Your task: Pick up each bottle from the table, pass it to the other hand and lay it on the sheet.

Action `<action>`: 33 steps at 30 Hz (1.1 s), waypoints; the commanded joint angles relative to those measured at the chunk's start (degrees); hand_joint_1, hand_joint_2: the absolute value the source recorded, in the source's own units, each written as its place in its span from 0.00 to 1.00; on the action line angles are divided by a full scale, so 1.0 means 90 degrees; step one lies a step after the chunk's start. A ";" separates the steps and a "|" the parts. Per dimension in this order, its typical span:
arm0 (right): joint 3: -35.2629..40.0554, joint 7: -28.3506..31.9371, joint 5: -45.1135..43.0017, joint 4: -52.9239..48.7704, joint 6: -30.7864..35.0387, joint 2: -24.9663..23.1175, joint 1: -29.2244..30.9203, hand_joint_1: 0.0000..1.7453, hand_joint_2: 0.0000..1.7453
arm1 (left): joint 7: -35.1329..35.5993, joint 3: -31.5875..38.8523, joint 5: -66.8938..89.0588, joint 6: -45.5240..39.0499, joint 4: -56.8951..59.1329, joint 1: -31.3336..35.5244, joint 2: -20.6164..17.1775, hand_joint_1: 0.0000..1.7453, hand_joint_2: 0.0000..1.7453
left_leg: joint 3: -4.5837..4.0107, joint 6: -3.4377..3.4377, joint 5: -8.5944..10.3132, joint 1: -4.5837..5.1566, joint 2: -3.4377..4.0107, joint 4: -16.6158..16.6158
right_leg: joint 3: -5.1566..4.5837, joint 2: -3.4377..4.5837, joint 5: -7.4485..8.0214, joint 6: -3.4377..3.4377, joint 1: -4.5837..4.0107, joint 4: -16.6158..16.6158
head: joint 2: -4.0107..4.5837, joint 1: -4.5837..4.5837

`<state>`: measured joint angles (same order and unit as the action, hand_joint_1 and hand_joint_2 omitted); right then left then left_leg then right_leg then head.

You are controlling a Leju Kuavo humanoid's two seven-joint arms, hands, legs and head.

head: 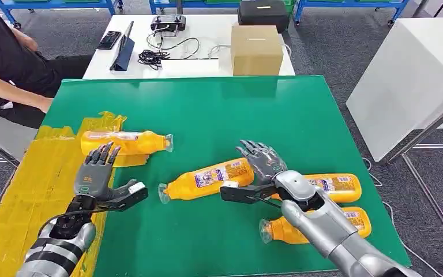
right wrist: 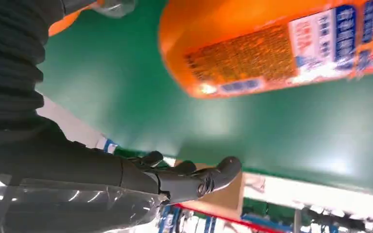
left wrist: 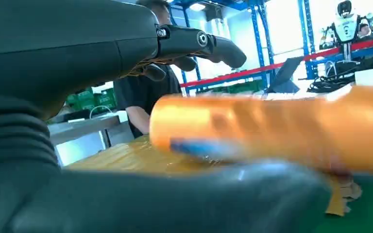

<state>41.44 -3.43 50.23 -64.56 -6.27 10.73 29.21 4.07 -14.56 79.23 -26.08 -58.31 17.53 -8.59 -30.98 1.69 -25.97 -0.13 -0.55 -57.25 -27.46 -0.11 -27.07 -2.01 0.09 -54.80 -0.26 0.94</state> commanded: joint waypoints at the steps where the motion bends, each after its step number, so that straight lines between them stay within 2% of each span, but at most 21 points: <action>1: 0.0449 0.0043 -0.0031 0.0932 -0.0050 -0.0195 0.0499 0.00 1.00 | -0.0012 -0.0296 -0.0038 0.0045 0.0486 0.0359 -0.0083 0.00 0.00 | -0.0005 -0.0006 0.0002 -0.0003 0.0008 -0.0002 | -0.0007 0.0006 0.0003 0.0001 -0.0002 -0.0003 | 0.0000 0.0000; 9: 0.0519 0.0061 -0.0049 0.1139 -0.0053 -0.0296 0.0581 0.00 1.00 | -0.0057 -0.0294 -0.0143 -0.0056 0.0394 0.0336 -0.0072 0.00 0.00 | -0.0018 -0.0009 0.0004 -0.0005 0.0014 -0.0005 | -0.0020 0.0009 0.0007 0.0003 -0.0004 -0.0006 | 0.0000 0.0002; 23: 0.0544 0.0238 -0.0152 0.2608 0.0160 -0.0990 0.0806 0.00 1.00 | -0.0806 0.0075 -0.1487 -0.1011 -0.1726 -0.0778 0.0256 0.00 0.00 | -0.0010 -0.0007 -0.0001 -0.0004 0.0027 -0.0002 | -0.0016 0.0022 0.0006 0.0001 -0.0004 -0.0005 | 0.0000 0.0002; 33: 0.0563 0.0442 -0.0044 0.3669 0.0399 -0.1428 0.0881 0.00 1.00 | -0.1115 -0.0192 -0.1896 -0.0866 -0.2372 -0.0980 0.0290 0.00 0.00 | -0.0011 -0.0008 0.0003 -0.0005 0.0012 0.0000 | -0.0015 0.0007 0.0006 0.0002 -0.0005 -0.0003 | 0.0000 0.0002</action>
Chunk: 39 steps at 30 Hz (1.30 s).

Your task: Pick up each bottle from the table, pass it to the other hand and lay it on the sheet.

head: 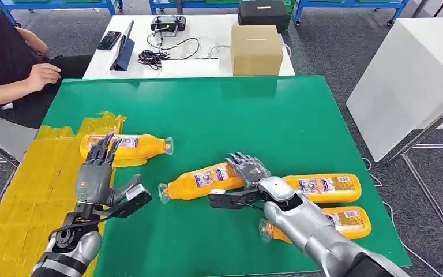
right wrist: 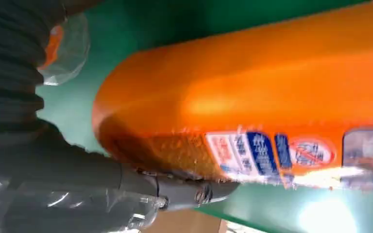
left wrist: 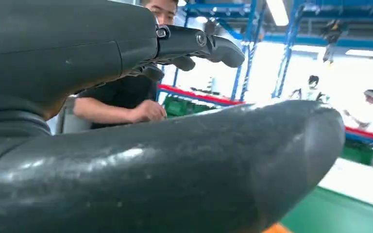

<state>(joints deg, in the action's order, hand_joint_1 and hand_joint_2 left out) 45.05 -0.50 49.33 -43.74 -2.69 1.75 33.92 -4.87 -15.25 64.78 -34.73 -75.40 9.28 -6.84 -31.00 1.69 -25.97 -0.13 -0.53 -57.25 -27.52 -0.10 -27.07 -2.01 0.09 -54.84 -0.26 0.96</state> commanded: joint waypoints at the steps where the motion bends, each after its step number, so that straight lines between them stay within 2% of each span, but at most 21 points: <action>1: 0.0162 0.0116 0.0056 0.1356 0.0000 -0.0430 0.0359 0.00 1.00 | -0.0122 -0.0114 -0.0290 0.0096 -0.0474 -0.0064 0.0096 0.00 0.00 | -0.0002 -0.0006 0.0001 -0.0006 0.0009 -0.0001 | -0.0003 0.0006 0.0004 0.0002 -0.0005 0.0002 | 0.0000 0.0000; 3: 0.0192 0.0174 0.0106 0.1566 -0.0033 -0.0481 0.0379 0.00 1.00 | -0.0261 -0.0168 -0.0606 0.0284 -0.0602 -0.0086 0.0065 0.00 0.00 | -0.0010 -0.0010 0.0007 -0.0007 0.0013 0.0001 | -0.0012 0.0005 0.0009 0.0003 -0.0007 0.0003 | 0.0000 0.0000; 4: 0.0189 0.0184 0.0105 0.1655 -0.0054 -0.0510 0.0375 0.85 1.00 | -0.0293 -0.0174 -0.0626 0.0258 -0.0695 -0.0114 0.0061 0.00 0.00 | 0.0001 -0.0007 0.0002 -0.0006 0.0008 -0.0001 | -0.0002 0.0001 0.0003 0.0003 -0.0006 0.0001 | 0.0000 0.0000; 5: 0.0205 0.0204 0.0109 0.1762 -0.0080 -0.0544 0.0359 1.00 1.00 | -0.0348 -0.0173 -0.0669 0.0193 -0.0854 -0.0185 0.0049 0.00 0.00 | -0.0004 -0.0009 0.0006 -0.0007 0.0006 0.0001 | -0.0006 -0.0002 0.0006 0.0003 -0.0007 0.0003 | 0.0000 0.0000; 23: 0.0343 0.0177 0.0177 0.1931 -0.0224 -0.0621 0.0268 1.00 1.00 | -0.0585 -0.0439 -0.1102 0.0012 -0.1569 -0.0350 0.0033 0.00 0.00 | 0.0031 -0.0009 0.0012 -0.0010 0.0003 0.0010 | 0.0025 -0.0006 0.0012 0.0006 -0.0009 0.0014 | 0.0000 0.0000; 27: 0.0343 0.0091 0.0209 0.1962 -0.0198 -0.0601 0.0222 1.00 1.00 | -0.0606 -0.0490 -0.1549 0.0281 -0.1637 -0.0332 0.0077 0.00 0.00 | 0.0041 -0.0010 0.0010 -0.0010 0.0001 0.0008 | 0.0035 -0.0012 0.0018 0.0021 -0.0008 0.0014 | 0.0000 0.0000; 28: 0.0272 -0.0020 0.0184 0.1921 -0.0098 -0.0583 0.0187 1.00 1.00 | -0.0605 -0.0505 -0.2106 0.0720 -0.1665 -0.0318 0.0116 0.00 0.00 | 0.0050 -0.0008 0.0006 -0.0008 0.0003 0.0005 | 0.0042 -0.0009 0.0014 0.0021 -0.0007 0.0010 | 0.0000 0.0000; 29: 0.0116 -0.0081 0.0097 0.1849 0.0054 -0.0560 0.0137 1.00 1.00 | -0.0601 -0.0451 -0.2612 0.1168 -0.1664 -0.0299 0.0193 0.00 0.00 | 0.0020 -0.0014 0.0023 -0.0013 -0.0004 0.0014 | 0.0017 -0.0019 0.0029 0.0021 -0.0012 0.0022 | 0.0000 0.0000; 30: -0.0076 -0.0104 -0.0019 0.1755 0.0242 -0.0542 0.0089 1.00 1.00 | -0.0612 -0.0370 -0.3113 0.1532 -0.1654 -0.0303 0.0276 0.00 0.00 | 0.0043 -0.0009 0.0012 -0.0009 -0.0005 0.0008 | 0.0037 -0.0018 0.0018 0.0020 -0.0008 0.0014 | 0.0000 -0.0002; 32: -0.0536 -0.0177 -0.0121 0.1283 0.0891 -0.0479 -0.0064 1.00 1.00 | -0.0701 -0.0018 -0.4326 0.2230 -0.1749 -0.0483 0.0502 0.00 0.00 | 0.0043 -0.0010 0.0016 -0.0010 -0.0010 0.0010 | 0.0030 -0.0024 0.0020 0.0020 -0.0009 0.0018 | 0.0000 -0.0002; 33: -0.0583 -0.0195 -0.0109 0.1127 0.0843 -0.0458 -0.0085 1.00 1.00 | -0.0753 0.0059 -0.4375 0.2262 -0.1796 -0.0560 0.0496 0.00 0.00 | 0.0040 -0.0010 0.0017 -0.0011 -0.0010 0.0008 | 0.0021 -0.0022 0.0022 0.0020 -0.0009 0.0018 | 0.0000 0.0000; 34: -0.1006 -0.0142 -0.0237 0.0602 0.1443 -0.0341 -0.0370 1.00 1.00 | -0.1019 0.0479 -0.5100 0.2428 -0.1909 -0.0964 0.0695 0.00 0.00 | 0.0050 -0.0009 0.0011 -0.0009 -0.0002 0.0004 | 0.0003 -0.0012 0.0018 0.0020 -0.0007 0.0012 | 0.0000 0.0000; 36: -0.1612 0.0197 -0.0619 -0.0534 0.1792 -0.0253 -0.0888 1.00 1.00 | -0.1487 0.1094 -0.6216 0.2617 -0.2166 -0.1451 0.1001 0.00 0.00 | 0.0019 -0.0010 0.0023 -0.0010 0.0006 0.0011 | -0.0030 -0.0004 0.0033 0.0018 -0.0008 0.0021 | 0.0000 -0.0002; 37: -0.1881 0.0371 -0.0931 -0.1190 0.1771 -0.0234 -0.1171 1.00 1.00 | -0.1710 0.1383 -0.6801 0.2680 -0.2277 -0.1641 0.1164 0.00 1.00 | 0.0039 -0.0007 0.0006 -0.0006 0.0023 0.0013 | 0.0028 0.0014 0.0021 0.0018 -0.0005 0.0021 | 0.0000 0.0002; 39: -0.2286 0.0629 -0.1537 -0.2420 0.1786 -0.0252 -0.1703 1.00 1.00 | -0.1772 0.1647 -0.7290 0.2686 -0.2406 -0.1891 0.1259 0.00 1.00 | 0.0037 -0.0004 0.0003 -0.0005 0.0027 0.0007 | 0.0031 0.0018 0.0016 0.0015 -0.0004 0.0011 | 0.0000 0.0000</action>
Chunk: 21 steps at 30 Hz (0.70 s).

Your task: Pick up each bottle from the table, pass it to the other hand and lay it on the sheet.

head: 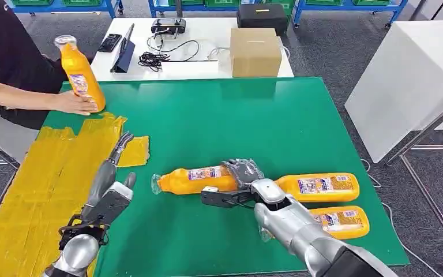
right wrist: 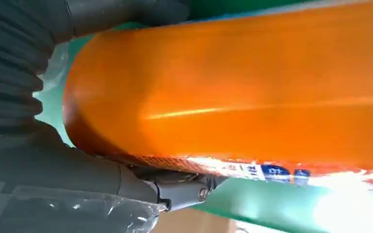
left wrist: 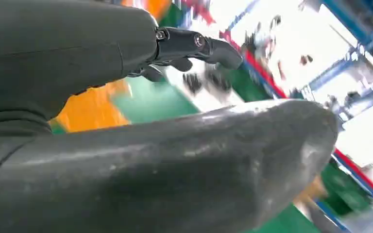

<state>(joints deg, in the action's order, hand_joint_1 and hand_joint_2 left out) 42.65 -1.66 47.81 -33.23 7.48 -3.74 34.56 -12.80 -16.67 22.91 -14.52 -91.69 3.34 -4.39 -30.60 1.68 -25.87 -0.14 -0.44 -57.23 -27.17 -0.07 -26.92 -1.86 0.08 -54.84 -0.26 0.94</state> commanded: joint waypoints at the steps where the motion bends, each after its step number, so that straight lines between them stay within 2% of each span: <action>1: -0.2063 0.0836 -0.1488 -0.3870 0.0666 0.0370 -0.1905 1.00 1.00 | -0.0915 0.1831 -0.2724 0.0450 -0.0622 -0.1281 0.0988 0.00 1.00 | -0.0014 -0.0004 -0.0009 -0.0004 0.0018 0.0003 | -0.0015 0.0016 -0.0002 -0.0002 -0.0004 0.0010 | 0.0000 0.0007; 3: -0.2058 0.0830 -0.1491 -0.3916 0.0661 0.0370 -0.1930 1.00 1.00 | -0.0922 0.1834 -0.2732 0.0452 -0.0625 -0.1293 0.0986 0.00 1.00 | -0.0040 -0.0006 -0.0009 0.0000 0.0013 -0.0004 | -0.0038 0.0014 -0.0004 0.0001 -0.0002 -0.0002 | 0.0000 0.0005; 6: -0.2164 0.1318 -0.1930 -0.4436 0.0953 0.0236 -0.2214 1.00 1.00 | -0.0905 0.1787 -0.3381 0.0689 -0.0665 -0.1349 0.1083 0.00 1.00 | -0.0070 -0.0008 -0.0002 -0.0001 -0.0010 -0.0003 | -0.0071 -0.0012 -0.0005 0.0002 -0.0002 -0.0001 | 0.0000 0.0000; 8: -0.2087 0.1343 -0.1976 -0.4611 0.0993 0.0203 -0.2287 1.00 1.00 | -0.0933 0.1735 -0.3426 0.0671 -0.0692 -0.1415 0.1093 0.00 1.00 | -0.0083 -0.0008 -0.0001 -0.0005 -0.0028 -0.0007 | -0.0083 -0.0024 -0.0006 0.0001 -0.0005 0.0000 | 0.0000 0.0002; 11: -0.2071 0.1455 -0.2188 -0.4728 0.1095 0.0134 -0.2354 1.00 1.00 | -0.1035 0.1713 -0.3432 0.0539 -0.0698 -0.1407 0.1157 0.00 1.00 | -0.0092 -0.0006 -0.0005 -0.0005 0.0004 -0.0005 | -0.0093 0.0002 0.0000 0.0000 -0.0005 -0.0003 | 0.0000 0.0000; 14: -0.1976 0.1622 -0.2405 -0.4881 0.1189 0.0061 -0.2426 1.00 1.00 | -0.0989 0.1579 -0.3789 0.0647 -0.0684 -0.1419 0.1146 0.00 1.00 | -0.0093 -0.0006 -0.0002 -0.0004 -0.0002 -0.0005 | -0.0093 -0.0005 -0.0002 0.0000 -0.0004 -0.0003 | 0.0000 0.0005; 21: -0.1618 0.1559 -0.2559 -0.4396 0.1073 -0.0131 -0.1971 1.00 1.00 | -0.0984 0.1042 -0.4063 0.0951 -0.0524 -0.1310 0.1181 0.00 1.00 | -0.0090 -0.0006 0.0001 -0.0001 0.0004 -0.0002 | -0.0093 0.0004 0.0002 0.0000 -0.0002 -0.0004 | 0.0000 0.0002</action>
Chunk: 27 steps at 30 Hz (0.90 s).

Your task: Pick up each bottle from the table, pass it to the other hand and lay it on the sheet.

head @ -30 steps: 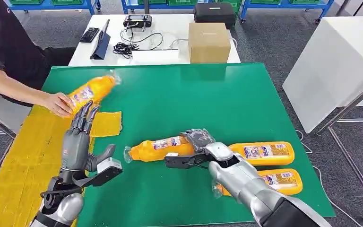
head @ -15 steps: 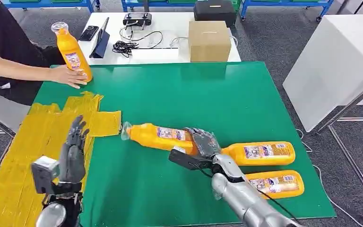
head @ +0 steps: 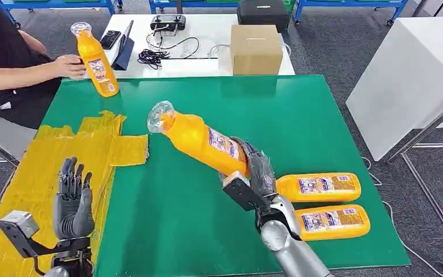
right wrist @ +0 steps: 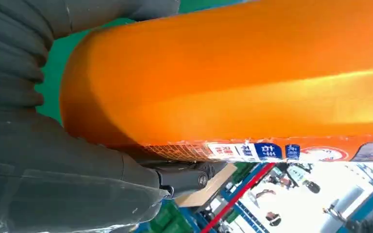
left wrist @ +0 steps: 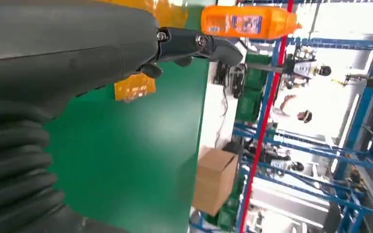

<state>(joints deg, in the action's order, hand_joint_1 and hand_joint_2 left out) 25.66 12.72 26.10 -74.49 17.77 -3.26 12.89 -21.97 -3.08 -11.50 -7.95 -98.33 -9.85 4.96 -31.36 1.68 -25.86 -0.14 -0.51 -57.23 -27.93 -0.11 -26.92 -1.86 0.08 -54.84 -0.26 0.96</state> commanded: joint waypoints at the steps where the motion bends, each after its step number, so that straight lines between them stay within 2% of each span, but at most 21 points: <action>1: 0.0270 -0.0039 -0.0147 0.0188 -0.0070 -0.0185 0.0436 1.00 1.00 | 0.0034 -0.0468 -0.0240 0.0222 0.0214 0.0156 0.0142 0.00 1.00 | -0.0009 -0.0008 0.0000 -0.0004 0.0015 -0.0004 | -0.0011 0.0011 0.0004 0.0001 -0.0003 -0.0003 | 0.0000 0.0000; 7: 0.0266 -0.0049 -0.0219 0.0197 -0.0076 -0.0176 0.0438 1.00 1.00 | 0.0021 -0.0491 -0.0279 0.0247 0.0187 0.0147 0.0124 0.00 1.00 | -0.0001 -0.0005 -0.0001 -0.0001 0.0005 -0.0001 | -0.0001 0.0004 0.0000 0.0001 -0.0001 -0.0001 | 0.0000 0.0000; 13: 0.0826 -0.0162 -0.0223 0.0702 -0.0216 -0.0541 0.1008 1.00 1.00 | -0.0170 -0.1454 0.0184 0.0078 0.0274 0.0372 0.0204 0.00 1.00 | -0.0009 -0.0004 0.0001 0.0001 0.0011 -0.0004 | -0.0011 0.0009 0.0003 0.0000 0.0001 -0.0005 | 0.0000 -0.0002; 21: 0.1611 -0.0409 -0.0011 0.0887 -0.0331 -0.0689 0.1039 1.00 1.00 | -0.0316 -0.1269 -0.0358 -0.0004 -0.0050 0.0249 0.0163 0.00 1.00 | 0.0000 -0.0007 -0.0001 -0.0004 0.0014 0.0002 | -0.0002 0.0010 0.0002 0.0002 -0.0004 0.0002 | 0.0000 -0.0002; 27: 0.2246 -0.0507 0.0312 0.0891 -0.0384 -0.0747 0.0980 1.00 1.00 | -0.0300 -0.1026 -0.0904 0.0301 -0.0345 0.0039 0.0180 0.00 1.00 | -0.0002 -0.0008 -0.0002 -0.0007 0.0020 0.0004 | -0.0004 0.0017 0.0003 0.0001 -0.0006 0.0001 | 0.0000 0.0000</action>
<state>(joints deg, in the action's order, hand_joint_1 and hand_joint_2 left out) 38.22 9.25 27.25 -71.32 14.65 -10.05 18.98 -24.92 -14.19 -17.28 -7.06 -99.95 -8.91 6.78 -31.44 1.68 -25.85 -0.16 -0.51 -57.22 -27.99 -0.11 -26.92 -1.86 0.06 -54.87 -0.26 0.96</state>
